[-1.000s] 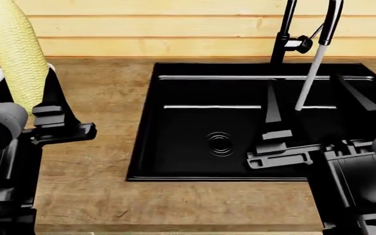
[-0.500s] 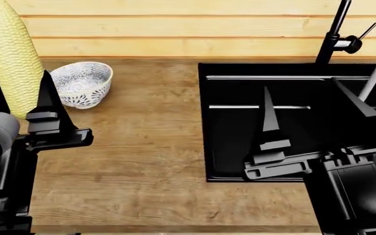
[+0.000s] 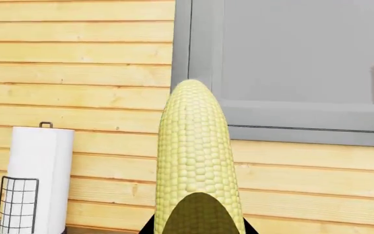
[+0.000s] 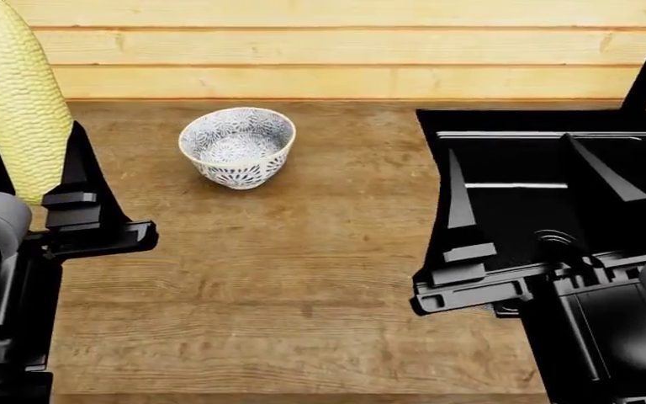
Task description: Pick the pears and eggplants from the sink and place them in one bowl. Place the corn in the other bowl. Then turn off the sink faucet.
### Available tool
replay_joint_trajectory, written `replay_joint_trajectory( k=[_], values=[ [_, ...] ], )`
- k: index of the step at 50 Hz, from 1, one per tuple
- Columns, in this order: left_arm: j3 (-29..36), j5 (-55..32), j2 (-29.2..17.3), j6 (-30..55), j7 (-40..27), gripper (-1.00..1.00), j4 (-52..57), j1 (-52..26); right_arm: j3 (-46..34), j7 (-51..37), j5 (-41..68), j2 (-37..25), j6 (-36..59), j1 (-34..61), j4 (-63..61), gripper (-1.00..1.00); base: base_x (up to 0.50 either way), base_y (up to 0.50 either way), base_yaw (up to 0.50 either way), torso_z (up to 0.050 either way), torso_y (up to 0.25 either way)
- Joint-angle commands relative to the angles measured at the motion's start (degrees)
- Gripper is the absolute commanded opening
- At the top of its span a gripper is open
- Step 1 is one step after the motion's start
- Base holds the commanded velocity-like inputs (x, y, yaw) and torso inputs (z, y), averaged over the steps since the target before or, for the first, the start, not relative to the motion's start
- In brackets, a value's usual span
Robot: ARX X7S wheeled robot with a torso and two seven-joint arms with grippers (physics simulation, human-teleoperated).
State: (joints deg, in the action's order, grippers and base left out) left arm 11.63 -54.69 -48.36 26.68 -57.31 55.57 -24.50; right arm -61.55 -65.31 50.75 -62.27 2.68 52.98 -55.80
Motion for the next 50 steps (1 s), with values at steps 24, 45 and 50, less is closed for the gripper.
replay_joint_trajectory(
  k=[24,45,50],
  values=[
    [4.93,-10.34,5.5,9.13,-3.46,-1.0,-12.7,-19.67,6.43,1.86,27.98,1.04,12.97,23.83,8.16,1.0,0.03,0.15,0.0,0.0,0.0],
    [16.72,-7.66,32.07,12.87,19.91,-1.0,-73.2,-49.8,6.73,3.38,25.84,-1.15,8.09,18.79,10.21,1.0,0.0,0.0,0.0,0.0,0.0],
    [17.79,-6.64,35.33,11.53,26.05,-1.0,-83.31,-53.25,6.3,3.86,24.4,-1.38,6.26,16.36,10.69,1.0,0.0,0.0,0.0,0.0,0.0]
  ],
)
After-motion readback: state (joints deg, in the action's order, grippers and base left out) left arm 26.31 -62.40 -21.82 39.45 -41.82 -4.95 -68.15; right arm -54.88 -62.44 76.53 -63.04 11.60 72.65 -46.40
